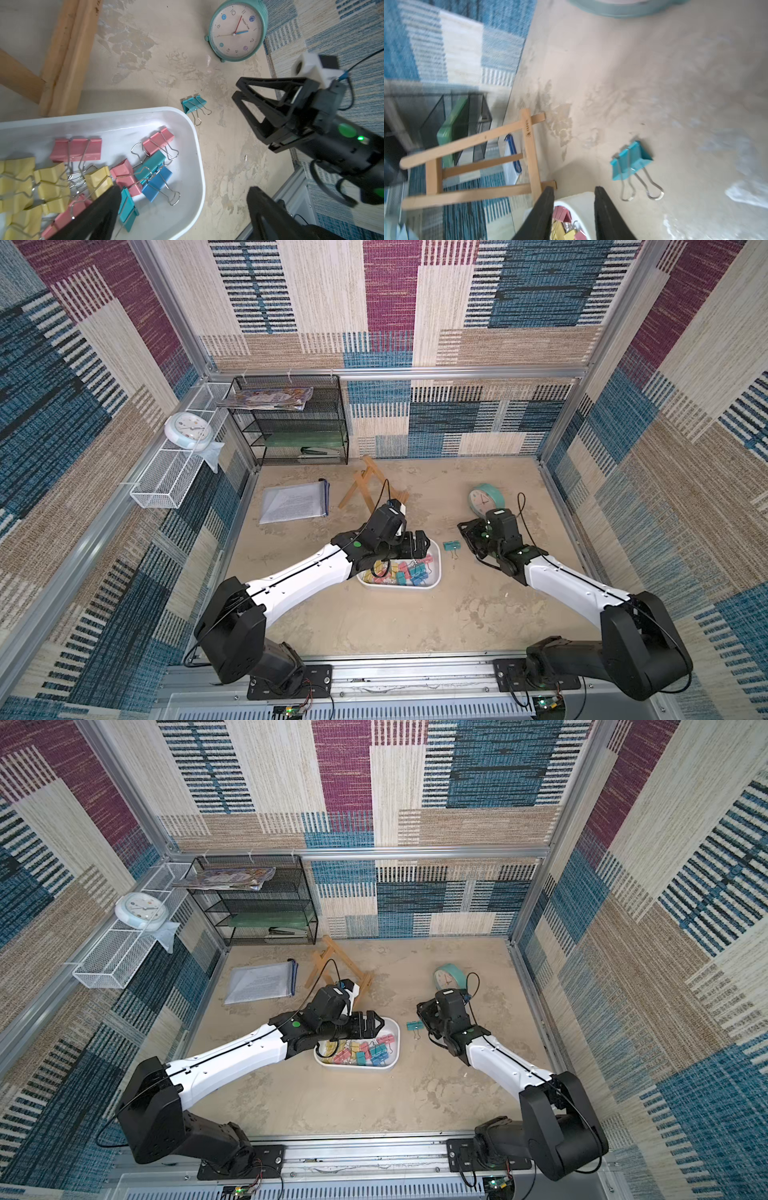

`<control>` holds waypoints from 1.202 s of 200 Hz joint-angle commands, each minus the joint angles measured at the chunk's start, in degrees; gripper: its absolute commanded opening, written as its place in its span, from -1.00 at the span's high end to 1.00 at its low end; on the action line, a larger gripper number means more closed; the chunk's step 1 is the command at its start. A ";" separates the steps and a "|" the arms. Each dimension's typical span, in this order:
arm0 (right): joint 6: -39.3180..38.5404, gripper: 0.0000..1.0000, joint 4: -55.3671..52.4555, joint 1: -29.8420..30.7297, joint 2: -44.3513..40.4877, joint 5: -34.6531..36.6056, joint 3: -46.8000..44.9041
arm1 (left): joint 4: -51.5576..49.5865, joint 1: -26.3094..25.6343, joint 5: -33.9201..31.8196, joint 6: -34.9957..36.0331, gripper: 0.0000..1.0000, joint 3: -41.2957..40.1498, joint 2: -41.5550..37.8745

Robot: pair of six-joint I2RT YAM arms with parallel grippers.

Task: Take out the binder clips from the storage box
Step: Place the binder clip at the center of the board, then pick up the binder clip from the storage box.

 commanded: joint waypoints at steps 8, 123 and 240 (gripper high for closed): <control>-22.73 0.31 -11.00 2.99 6.05 -11.73 9.64 | -1.39 0.13 -6.19 1.41 -0.98 -1.84 -2.12; -9.54 0.36 -30.85 19.77 17.50 11.32 21.26 | -0.81 0.33 -9.78 1.58 -0.97 -8.19 -7.58; 11.32 0.42 -25.76 21.39 17.14 11.87 15.29 | -1.68 0.48 -10.24 2.39 -0.97 -8.34 -9.05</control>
